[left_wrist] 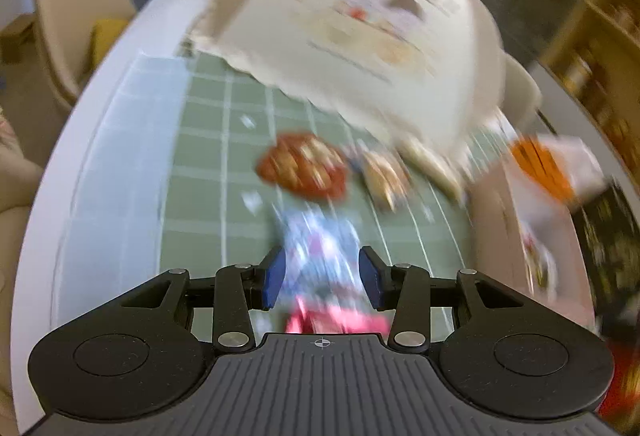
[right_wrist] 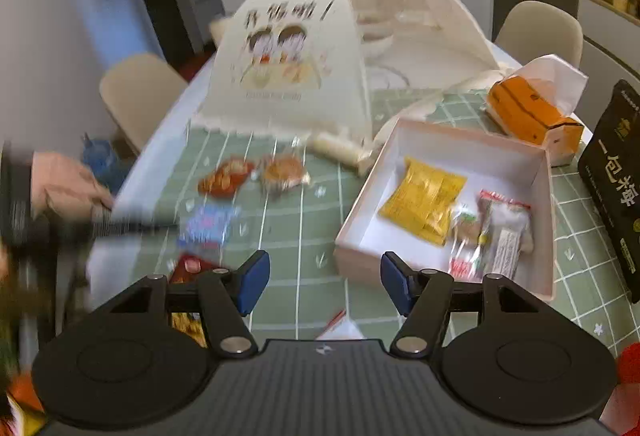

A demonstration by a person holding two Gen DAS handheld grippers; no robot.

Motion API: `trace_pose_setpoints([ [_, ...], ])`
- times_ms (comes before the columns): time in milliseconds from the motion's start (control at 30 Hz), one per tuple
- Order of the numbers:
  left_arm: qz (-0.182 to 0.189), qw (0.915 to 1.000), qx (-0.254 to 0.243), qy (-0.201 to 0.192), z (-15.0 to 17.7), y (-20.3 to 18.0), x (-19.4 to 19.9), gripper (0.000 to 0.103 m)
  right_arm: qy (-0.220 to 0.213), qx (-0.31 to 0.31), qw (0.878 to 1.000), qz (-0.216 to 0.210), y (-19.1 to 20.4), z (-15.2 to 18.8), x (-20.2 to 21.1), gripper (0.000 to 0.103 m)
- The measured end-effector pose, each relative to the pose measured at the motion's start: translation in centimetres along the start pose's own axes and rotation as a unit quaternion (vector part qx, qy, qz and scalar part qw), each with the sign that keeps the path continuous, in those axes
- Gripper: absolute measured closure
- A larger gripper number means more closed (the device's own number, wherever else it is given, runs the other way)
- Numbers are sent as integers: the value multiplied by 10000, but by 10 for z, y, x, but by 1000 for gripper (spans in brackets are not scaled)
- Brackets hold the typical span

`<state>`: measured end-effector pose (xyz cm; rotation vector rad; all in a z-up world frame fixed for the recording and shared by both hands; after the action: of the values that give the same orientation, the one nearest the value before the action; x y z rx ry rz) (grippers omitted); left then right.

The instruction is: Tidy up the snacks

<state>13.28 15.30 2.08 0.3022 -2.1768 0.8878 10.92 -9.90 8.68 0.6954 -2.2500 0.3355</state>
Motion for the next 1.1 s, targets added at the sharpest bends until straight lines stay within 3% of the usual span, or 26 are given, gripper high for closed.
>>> trace_pose_setpoints([
  [67,-97,9997,218,-47,-19,5,-12,58,186,73,9998,-26,12,13,-10,41],
  [167,-224,9997,69,19,-31,6,-31,58,439,225,9988,24,25,38,-21,41],
  [367,-597,9973,-207,373,-15,6,-74,57,902,985,9896,540,34,85,-42,41],
  [467,-397,9976,-443,366,-6,-5,-74,58,949,1022,9889,522,31,101,-43,39],
  [567,-190,9930,-1061,473,10,-23,-75,58,876,966,9905,430,29,104,-39,38],
  [700,82,9782,-1954,702,45,-48,-67,58,772,924,9922,336,25,100,-43,38],
  [833,352,9618,-2533,982,80,-65,-54,58,609,864,9941,237,21,95,-50,36],
  [967,660,9523,-2677,1305,109,-74,-43,59,485,801,9952,291,13,97,-58,27],
  [1100,707,9513,-2645,1415,124,-75,-31,59,539,594,9959,418,6,104,-57,28],
])
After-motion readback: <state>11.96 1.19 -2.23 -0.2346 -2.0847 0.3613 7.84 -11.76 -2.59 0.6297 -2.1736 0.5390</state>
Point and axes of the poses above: each gripper's, at about its wrist camera, not at the fingertips, and x roughly against the way its jaws point, y to its left, z to its underside, the point moved 7 cm from there along -x, roughly the way its jaws point, and after that the axes turned 13 degrees about x, right-handed, at the moved point
